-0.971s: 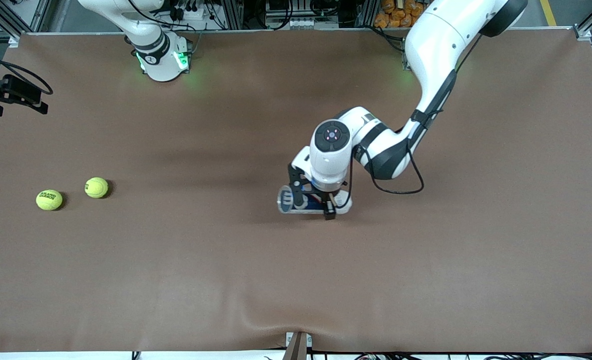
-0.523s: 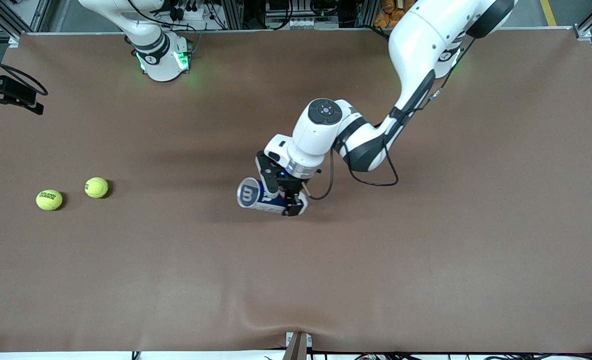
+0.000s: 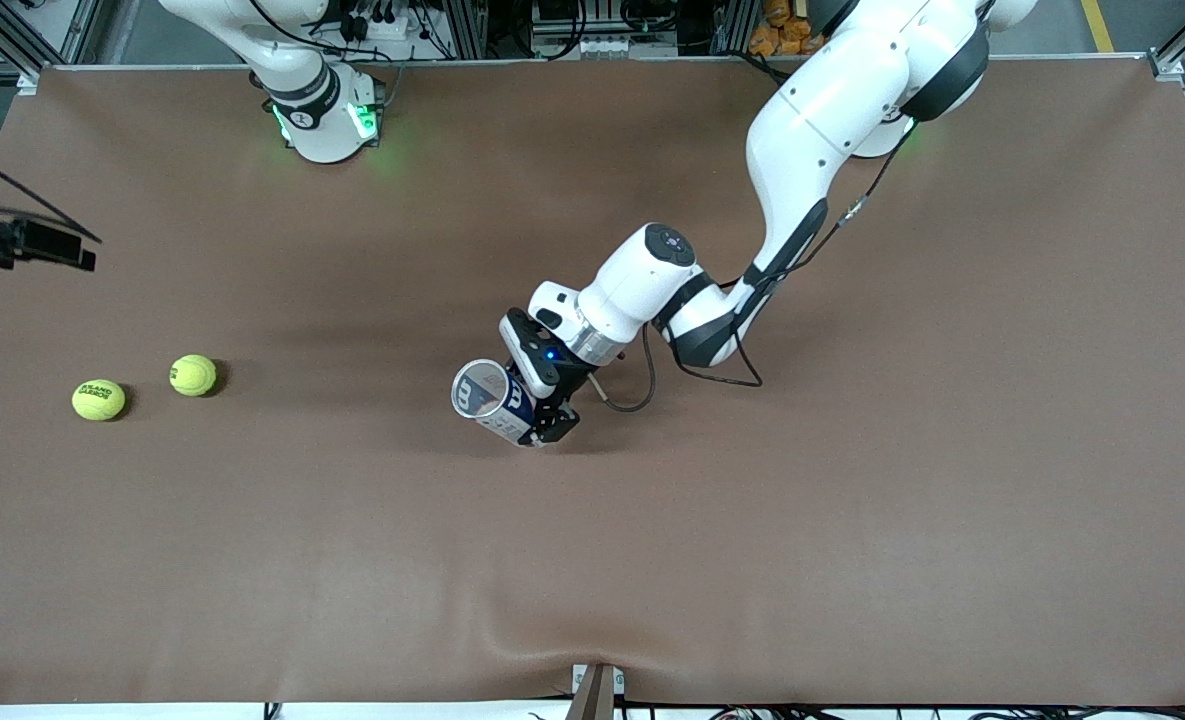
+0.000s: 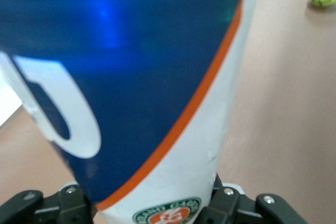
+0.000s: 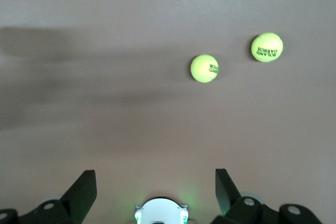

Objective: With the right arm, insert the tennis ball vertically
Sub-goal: 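Lift the can upright with the left gripper while the right gripper reaches the balls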

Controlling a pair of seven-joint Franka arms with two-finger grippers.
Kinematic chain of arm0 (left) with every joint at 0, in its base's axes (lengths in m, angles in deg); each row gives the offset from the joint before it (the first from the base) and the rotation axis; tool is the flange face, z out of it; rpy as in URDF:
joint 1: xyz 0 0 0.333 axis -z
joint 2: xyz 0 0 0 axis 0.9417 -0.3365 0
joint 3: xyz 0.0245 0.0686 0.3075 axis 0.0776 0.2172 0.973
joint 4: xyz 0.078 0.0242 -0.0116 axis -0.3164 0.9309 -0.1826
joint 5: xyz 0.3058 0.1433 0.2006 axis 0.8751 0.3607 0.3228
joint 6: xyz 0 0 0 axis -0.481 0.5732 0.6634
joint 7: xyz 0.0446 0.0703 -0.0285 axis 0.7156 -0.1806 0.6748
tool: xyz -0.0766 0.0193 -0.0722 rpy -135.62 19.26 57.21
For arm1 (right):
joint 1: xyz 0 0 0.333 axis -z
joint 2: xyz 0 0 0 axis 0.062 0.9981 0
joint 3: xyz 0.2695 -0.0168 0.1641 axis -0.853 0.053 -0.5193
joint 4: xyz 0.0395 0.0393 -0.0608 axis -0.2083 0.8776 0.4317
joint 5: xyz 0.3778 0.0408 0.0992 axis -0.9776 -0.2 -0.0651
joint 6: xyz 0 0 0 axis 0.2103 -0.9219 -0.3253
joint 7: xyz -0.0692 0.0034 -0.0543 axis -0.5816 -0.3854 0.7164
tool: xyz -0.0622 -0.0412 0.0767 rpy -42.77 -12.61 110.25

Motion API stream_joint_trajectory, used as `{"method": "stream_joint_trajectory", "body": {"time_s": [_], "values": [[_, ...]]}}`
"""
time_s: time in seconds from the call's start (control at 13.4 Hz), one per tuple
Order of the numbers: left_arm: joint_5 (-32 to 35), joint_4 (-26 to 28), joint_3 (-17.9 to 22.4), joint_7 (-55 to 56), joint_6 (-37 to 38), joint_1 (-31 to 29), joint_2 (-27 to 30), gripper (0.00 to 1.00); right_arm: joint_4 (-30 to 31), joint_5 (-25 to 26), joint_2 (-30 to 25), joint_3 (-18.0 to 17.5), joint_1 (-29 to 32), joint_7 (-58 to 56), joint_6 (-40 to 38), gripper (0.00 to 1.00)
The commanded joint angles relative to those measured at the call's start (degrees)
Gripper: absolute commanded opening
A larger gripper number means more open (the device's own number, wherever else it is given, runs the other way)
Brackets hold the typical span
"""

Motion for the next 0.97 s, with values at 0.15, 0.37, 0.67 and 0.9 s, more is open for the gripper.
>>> {"method": "stream_joint_trajectory", "body": {"time_s": [0.15, 0.37, 0.67, 0.9], "values": [[-1.54, -0.93, 0.06, 4.5, -10.9, 2.39, -4.5, 0.75, 2.13, 2.94, 4.58, -0.69, 4.81, -0.7, 4.18, 1.0], [-2.59, -0.93, 0.58, 4.6, -19.27, 3.45, -8.03, 0.75, 9.95, 2.15, 5.37, -0.69, 7.02, -0.7, 13.85, 1.0], [-2.77, -0.93, 0.67, 4.69, -21.11, 3.63, -10.05, 0.75, 14.18, 0.13, 9.06, -0.78, 8.61, -0.7, 20.36, 1.0], [-2.5, -0.84, 0.76, 4.51, -21.29, 3.54, -10.84, 0.76, 19.18, 0.12, 10.65, -0.69, 8.87, -0.87, 28.34, 1.0]]}}
